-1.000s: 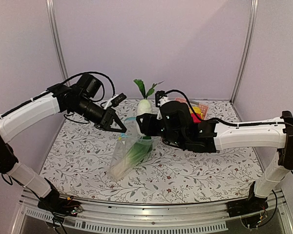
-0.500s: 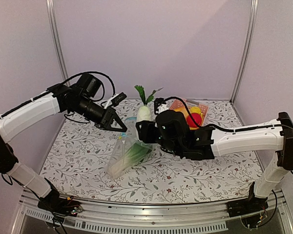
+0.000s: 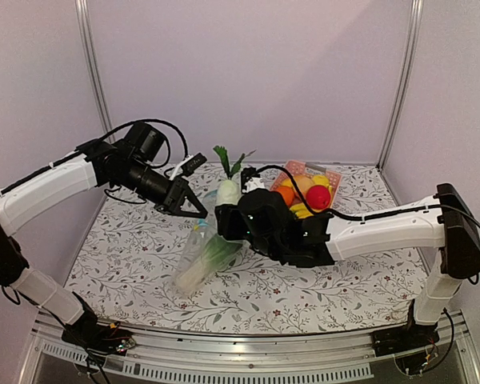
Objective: Place the food in the zip-top bag and seal the zipper
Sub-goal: Place the fake vegetable in the zipper food storage bag.
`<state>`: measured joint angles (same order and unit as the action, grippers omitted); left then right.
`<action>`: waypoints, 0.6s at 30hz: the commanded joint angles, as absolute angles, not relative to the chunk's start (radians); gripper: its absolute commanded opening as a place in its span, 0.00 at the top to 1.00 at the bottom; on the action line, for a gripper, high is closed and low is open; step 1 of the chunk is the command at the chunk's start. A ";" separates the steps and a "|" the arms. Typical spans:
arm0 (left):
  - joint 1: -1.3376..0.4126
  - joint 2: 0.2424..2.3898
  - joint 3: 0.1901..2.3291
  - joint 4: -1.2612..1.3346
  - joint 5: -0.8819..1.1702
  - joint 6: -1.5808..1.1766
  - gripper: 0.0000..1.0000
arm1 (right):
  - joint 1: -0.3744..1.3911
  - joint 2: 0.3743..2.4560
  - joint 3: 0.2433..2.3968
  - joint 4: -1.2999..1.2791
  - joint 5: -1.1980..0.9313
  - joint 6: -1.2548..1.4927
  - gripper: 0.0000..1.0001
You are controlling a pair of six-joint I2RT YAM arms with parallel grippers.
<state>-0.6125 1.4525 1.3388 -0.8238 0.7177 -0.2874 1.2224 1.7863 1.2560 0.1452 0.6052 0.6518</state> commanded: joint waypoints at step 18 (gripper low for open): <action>-0.578 1.424 1.312 -0.788 0.726 -0.286 1.00 | 1.257 1.569 1.183 -0.031 0.668 0.581 0.12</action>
